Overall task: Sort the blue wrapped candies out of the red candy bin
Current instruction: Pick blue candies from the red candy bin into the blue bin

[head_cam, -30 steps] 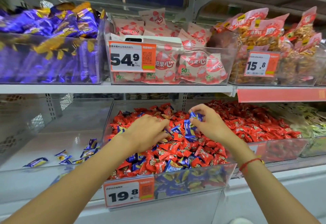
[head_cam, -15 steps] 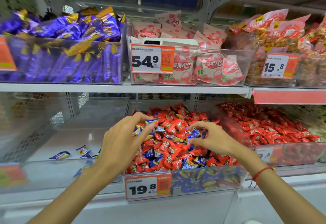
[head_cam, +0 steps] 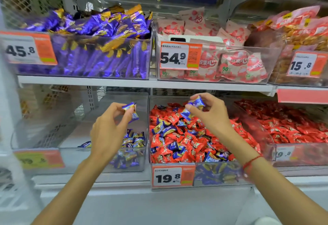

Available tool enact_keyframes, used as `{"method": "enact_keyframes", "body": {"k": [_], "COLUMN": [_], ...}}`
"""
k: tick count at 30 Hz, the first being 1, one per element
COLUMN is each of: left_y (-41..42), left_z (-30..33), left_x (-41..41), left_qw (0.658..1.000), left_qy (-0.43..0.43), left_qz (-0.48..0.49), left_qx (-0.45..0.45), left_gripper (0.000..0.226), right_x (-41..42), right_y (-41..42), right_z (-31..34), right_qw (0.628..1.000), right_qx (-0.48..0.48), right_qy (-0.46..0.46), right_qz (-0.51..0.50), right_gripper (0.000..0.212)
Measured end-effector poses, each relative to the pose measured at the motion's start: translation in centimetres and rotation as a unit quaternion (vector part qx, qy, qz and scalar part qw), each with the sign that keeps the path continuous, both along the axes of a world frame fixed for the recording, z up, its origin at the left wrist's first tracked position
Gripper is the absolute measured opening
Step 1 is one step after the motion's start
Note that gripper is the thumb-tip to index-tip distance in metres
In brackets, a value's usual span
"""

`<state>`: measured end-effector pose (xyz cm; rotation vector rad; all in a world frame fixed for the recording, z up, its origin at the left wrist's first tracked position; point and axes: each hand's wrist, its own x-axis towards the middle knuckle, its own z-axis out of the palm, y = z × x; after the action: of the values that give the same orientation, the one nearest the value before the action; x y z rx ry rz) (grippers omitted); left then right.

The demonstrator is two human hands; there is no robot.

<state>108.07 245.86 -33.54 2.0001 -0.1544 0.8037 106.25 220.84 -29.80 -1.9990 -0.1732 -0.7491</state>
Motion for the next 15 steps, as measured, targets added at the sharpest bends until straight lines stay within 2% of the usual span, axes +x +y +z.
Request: {"method": "enact_keyframes", "body": {"k": [3, 5, 9, 10, 13, 15], "left_y": [2.4, 3.8, 5.2, 5.5, 5.9, 5.8], "left_z": [1.0, 1.1, 0.1, -0.3, -1.0, -1.2], "left_x": [0.5, 0.7, 1.3, 1.6, 2.0, 2.1], "left_qw": [0.999, 0.996, 0.988, 0.986, 0.98, 0.979], "left_qy": [0.012, 0.036, 0.114, 0.13, 0.169, 0.174], "left_qz": [0.053, 0.087, 0.089, 0.078, 0.041, 0.031], "left_qx": [0.004, 0.008, 0.05, 0.065, 0.094, 0.104], "left_gripper": [0.022, 0.023, 0.023, 0.022, 0.027, 0.03], "right_x": [0.8, 1.9, 4.4, 4.9, 5.4, 4.7], "right_y": [5.5, 8.9, 13.5, 14.0, 14.4, 13.6], "right_z": [0.6, 0.5, 0.2, 0.1, -0.2, -0.4], "right_qw": [0.996, 0.992, 0.977, 0.965, 0.9, 0.889], "right_qx": [0.013, -0.023, -0.166, -0.218, -0.388, -0.426], "right_qy": [-0.01, -0.012, 0.031, 0.058, 0.141, 0.125], "right_qz": [0.083, 0.12, 0.13, 0.13, 0.139, 0.112], "right_gripper": [0.015, 0.014, 0.021, 0.03, 0.057, 0.057]}}
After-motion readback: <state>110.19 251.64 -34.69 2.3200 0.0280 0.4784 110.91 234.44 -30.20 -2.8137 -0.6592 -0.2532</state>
